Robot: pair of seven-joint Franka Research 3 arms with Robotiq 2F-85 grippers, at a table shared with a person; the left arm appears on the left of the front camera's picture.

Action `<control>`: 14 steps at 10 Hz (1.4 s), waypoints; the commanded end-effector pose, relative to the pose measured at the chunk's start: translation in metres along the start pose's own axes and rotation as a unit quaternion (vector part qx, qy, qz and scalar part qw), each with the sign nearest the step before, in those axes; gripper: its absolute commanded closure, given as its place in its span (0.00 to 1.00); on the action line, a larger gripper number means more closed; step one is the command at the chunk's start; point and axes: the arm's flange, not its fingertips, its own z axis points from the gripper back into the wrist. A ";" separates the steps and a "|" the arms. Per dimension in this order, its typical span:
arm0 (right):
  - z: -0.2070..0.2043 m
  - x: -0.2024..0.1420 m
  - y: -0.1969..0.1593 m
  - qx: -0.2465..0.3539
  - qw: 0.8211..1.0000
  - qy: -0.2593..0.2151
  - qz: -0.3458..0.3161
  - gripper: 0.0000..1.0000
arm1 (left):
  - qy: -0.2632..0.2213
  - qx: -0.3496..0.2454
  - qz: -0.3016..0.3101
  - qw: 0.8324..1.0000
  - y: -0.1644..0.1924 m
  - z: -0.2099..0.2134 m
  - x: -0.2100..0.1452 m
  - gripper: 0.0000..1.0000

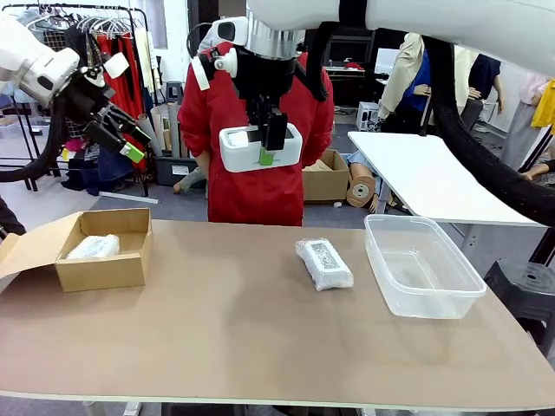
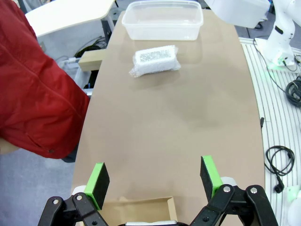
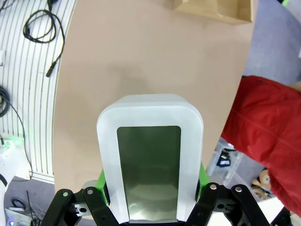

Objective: Separate and place wrapped and unwrapped clocks.
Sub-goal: If the picked Digital clock is wrapped, place it in the Package Box ; if not, place it in the Organizing box.

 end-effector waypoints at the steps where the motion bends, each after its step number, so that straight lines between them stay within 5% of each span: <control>1: 0.005 -0.021 0.012 -0.009 0.999 -0.019 -0.047 1.00 | 0.001 0.000 -0.003 1.000 -0.001 0.001 0.000 0.00; 5: 0.008 -0.075 0.023 -0.025 0.981 -0.060 -0.185 1.00 | 0.001 0.000 -0.003 1.000 -0.001 0.001 0.000 0.00; 10: -0.047 -0.173 0.053 -0.087 0.913 -0.081 -0.391 1.00 | 0.001 0.000 -0.003 1.000 -0.001 0.001 0.000 0.00; 14: -0.074 -0.242 0.076 -0.147 0.853 0.004 -0.501 1.00 | 0.001 0.000 -0.003 1.000 -0.001 0.001 0.000 0.00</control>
